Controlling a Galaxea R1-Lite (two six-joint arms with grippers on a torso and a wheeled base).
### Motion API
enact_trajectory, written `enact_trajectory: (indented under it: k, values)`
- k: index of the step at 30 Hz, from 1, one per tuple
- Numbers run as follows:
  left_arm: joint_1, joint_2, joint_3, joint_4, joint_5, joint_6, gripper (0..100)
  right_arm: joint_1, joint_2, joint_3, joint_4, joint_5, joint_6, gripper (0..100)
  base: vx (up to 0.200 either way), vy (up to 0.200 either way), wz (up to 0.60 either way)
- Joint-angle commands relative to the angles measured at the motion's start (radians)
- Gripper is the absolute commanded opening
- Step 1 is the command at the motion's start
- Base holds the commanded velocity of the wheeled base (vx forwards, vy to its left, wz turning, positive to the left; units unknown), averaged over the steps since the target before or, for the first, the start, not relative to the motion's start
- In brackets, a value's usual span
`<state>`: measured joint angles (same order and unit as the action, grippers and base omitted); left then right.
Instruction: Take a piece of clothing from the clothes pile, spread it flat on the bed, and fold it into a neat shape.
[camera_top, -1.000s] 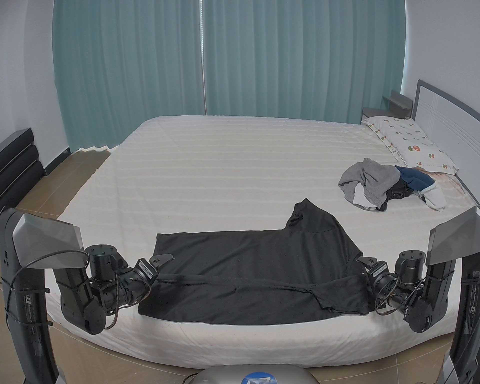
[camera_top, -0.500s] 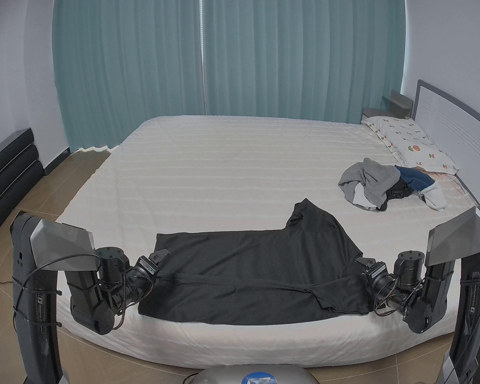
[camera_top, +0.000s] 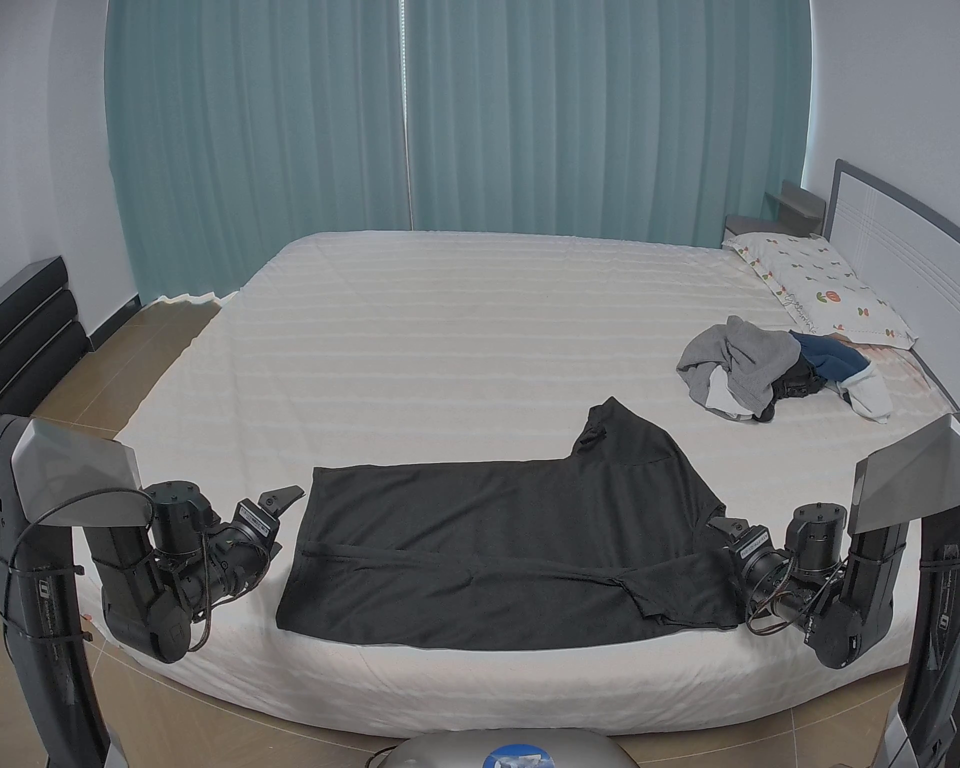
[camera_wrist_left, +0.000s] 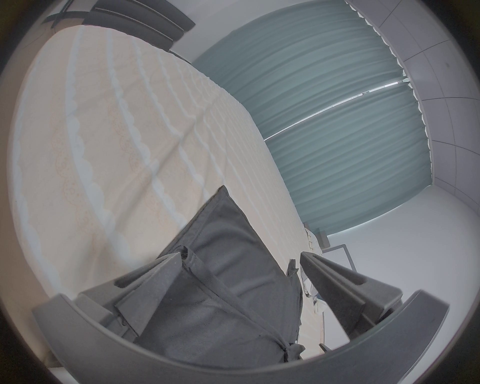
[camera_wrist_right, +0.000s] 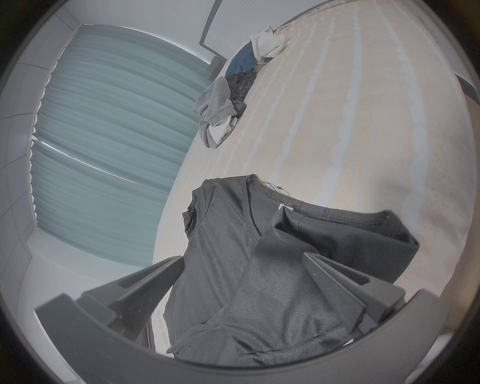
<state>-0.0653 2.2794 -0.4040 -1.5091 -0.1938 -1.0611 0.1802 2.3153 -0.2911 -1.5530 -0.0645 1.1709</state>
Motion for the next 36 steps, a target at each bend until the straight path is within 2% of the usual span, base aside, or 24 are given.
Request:
enact_trajectory:
  k: [1,6,15,27,34,36]
  values:
    - [0.009,-0.017,0.013,0.000,-0.007,0.000,100,0.001,-0.001,0.000,-0.016,0.000,0.000,100,0.200,0.000,0.00]
    - [0.010,-0.021,0.017,0.000,-0.009,0.000,100,0.001,-0.001,0.000,-0.016,0.000,-0.002,100,0.200,0.000,0.00]
    - [0.004,-0.026,0.068,0.000,-0.010,-0.002,100,0.008,-0.001,0.007,-0.016,0.000,-0.003,100,0.000,0.000,0.00]
    - [0.001,-0.027,0.100,-0.002,-0.007,0.003,100,0.008,-0.042,0.029,-0.018,0.000,-0.034,100,0.000,-0.200,0.00]
    - [0.002,-0.077,0.102,0.000,0.001,0.004,100,0.019,-0.088,0.041,-0.016,-0.001,-0.048,100,0.000,0.000,0.00]
    - [0.027,-0.124,0.100,0.000,0.004,0.019,100,0.047,-0.123,0.067,-0.016,-0.001,-0.079,100,0.000,0.000,0.00]
